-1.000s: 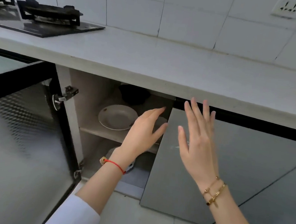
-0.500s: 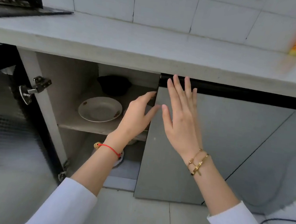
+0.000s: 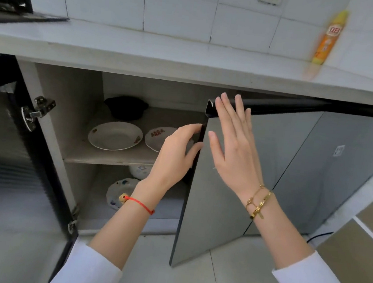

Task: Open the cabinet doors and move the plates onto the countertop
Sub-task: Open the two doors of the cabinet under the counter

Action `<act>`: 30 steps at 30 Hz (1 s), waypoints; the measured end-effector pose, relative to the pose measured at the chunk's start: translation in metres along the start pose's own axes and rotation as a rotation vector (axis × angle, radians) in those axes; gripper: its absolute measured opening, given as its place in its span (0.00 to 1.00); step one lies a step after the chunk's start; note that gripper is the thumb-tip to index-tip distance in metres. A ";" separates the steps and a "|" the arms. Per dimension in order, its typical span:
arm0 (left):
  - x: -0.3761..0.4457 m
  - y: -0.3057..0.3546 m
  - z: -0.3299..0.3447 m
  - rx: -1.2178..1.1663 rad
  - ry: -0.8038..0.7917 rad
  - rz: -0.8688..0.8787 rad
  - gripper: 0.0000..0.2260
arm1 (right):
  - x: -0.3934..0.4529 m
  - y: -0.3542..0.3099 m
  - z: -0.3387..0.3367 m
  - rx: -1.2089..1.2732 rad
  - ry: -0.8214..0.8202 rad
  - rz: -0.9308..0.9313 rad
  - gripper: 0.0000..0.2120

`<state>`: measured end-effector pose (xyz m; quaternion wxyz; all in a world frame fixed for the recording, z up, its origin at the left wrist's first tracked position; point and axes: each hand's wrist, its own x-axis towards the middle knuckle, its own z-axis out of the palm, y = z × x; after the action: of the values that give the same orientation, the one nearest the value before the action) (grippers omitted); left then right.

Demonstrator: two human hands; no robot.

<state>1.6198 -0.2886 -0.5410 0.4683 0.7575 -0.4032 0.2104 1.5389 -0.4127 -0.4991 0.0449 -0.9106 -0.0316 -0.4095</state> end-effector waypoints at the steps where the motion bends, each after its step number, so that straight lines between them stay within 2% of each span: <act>1: -0.005 0.005 0.001 -0.006 0.004 0.017 0.16 | -0.005 -0.001 -0.005 -0.001 0.007 0.004 0.27; 11: -0.037 0.043 0.016 -0.159 0.062 0.196 0.17 | -0.048 0.001 -0.059 -0.036 0.047 0.028 0.27; 17: -0.045 0.061 0.024 -0.234 0.078 0.235 0.18 | -0.069 0.003 -0.082 -0.051 0.070 0.050 0.28; 30: -0.061 0.121 0.082 -0.494 -0.056 0.366 0.22 | -0.124 0.033 -0.139 -0.151 0.227 0.117 0.29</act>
<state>1.4815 -0.3639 -0.5572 0.5812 0.5412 -0.5846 0.1660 1.3562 -0.4627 -0.5020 0.0035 -0.8595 0.0576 -0.5078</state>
